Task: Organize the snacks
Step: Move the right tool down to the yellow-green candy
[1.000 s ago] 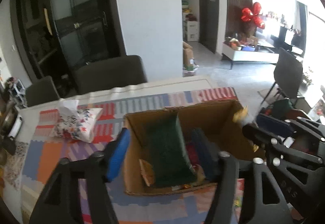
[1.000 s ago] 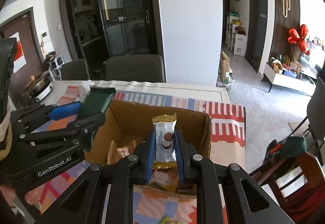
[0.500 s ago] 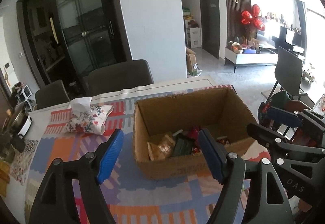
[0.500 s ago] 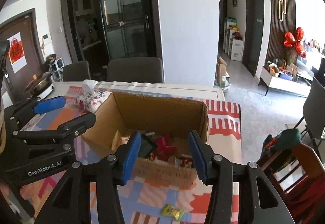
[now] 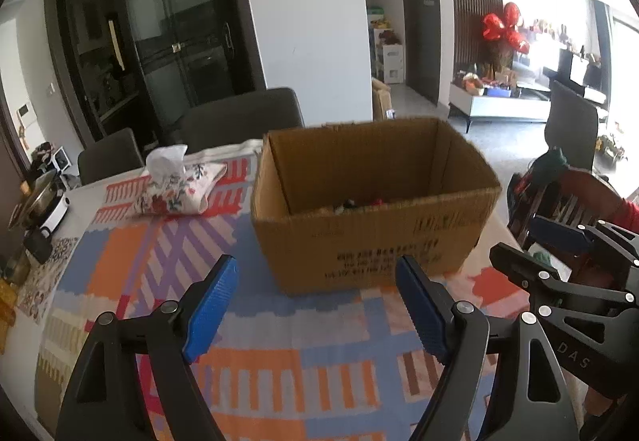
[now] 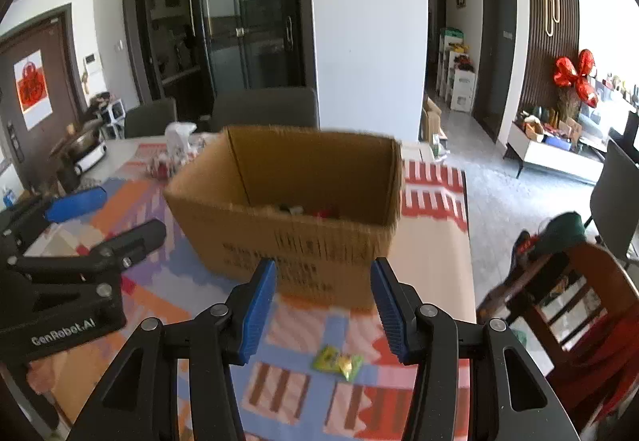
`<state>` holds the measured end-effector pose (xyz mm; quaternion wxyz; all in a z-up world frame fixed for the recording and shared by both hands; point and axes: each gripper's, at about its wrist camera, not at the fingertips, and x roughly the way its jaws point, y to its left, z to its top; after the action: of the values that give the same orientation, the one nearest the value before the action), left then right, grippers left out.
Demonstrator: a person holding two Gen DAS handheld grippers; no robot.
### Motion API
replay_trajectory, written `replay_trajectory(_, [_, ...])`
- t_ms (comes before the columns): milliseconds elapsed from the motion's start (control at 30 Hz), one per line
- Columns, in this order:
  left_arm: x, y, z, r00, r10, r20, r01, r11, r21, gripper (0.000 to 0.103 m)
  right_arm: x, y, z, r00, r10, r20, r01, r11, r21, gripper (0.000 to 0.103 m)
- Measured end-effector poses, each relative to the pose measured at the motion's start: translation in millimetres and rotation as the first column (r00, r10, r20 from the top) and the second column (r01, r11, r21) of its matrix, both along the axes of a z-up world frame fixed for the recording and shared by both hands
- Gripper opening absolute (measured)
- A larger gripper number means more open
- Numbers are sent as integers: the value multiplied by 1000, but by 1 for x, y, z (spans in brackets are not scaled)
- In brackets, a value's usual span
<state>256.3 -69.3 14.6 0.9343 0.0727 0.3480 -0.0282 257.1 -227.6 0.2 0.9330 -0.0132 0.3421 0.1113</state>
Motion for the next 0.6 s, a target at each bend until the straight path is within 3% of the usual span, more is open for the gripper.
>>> replay_trajectory(600, [2, -19, -94, 977, 27, -211, -17, 999, 49, 81, -2, -9, -98, 976, 29, -217, -32, 999, -11, 50])
